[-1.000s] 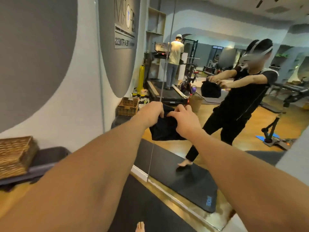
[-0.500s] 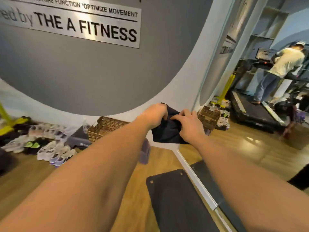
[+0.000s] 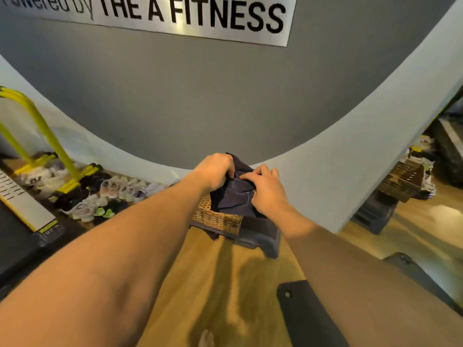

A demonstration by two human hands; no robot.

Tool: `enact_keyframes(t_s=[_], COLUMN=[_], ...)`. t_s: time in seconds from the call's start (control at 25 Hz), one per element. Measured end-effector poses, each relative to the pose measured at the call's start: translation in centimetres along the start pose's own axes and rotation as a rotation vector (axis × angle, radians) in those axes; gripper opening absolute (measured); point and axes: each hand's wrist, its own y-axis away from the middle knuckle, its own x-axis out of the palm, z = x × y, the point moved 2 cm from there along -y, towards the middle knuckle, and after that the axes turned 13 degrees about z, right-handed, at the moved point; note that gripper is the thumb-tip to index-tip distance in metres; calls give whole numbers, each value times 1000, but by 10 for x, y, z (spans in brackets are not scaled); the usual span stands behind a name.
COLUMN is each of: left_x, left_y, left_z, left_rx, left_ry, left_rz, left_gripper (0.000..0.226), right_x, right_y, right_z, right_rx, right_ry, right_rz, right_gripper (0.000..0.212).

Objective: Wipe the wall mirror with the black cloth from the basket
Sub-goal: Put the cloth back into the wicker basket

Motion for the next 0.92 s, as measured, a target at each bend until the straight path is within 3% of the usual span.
enact_keyframes(t_s=[0.2,0.48,0.68,0.8,0.84,0.92], left_x=[28,88,213,315,353,428], left_y=[-115,-286,-434,-511,-530,-557], left_z=[113,247,352,422,445,486], left_rx=[-54,-34,11,-33,-49,-75], left_ry=[60,28,59,122,158,172], left_rz=[93,213,380,509,581,754], left_gripper=[35,38,37,48,59,81], right_x=[54,146,291,397,435,503], right_y=[-145,-336,-485,-563,-583,-611], right_z=[-17,-59,-130,-171,-185,-206], right_rx=[23,124,174,222,287,384], right_ry=[-83,-163,-195,-212,-249,-237], right_rz=[66,177,291,439,467,565], right_gripper=[53,60,55,36,37,65])
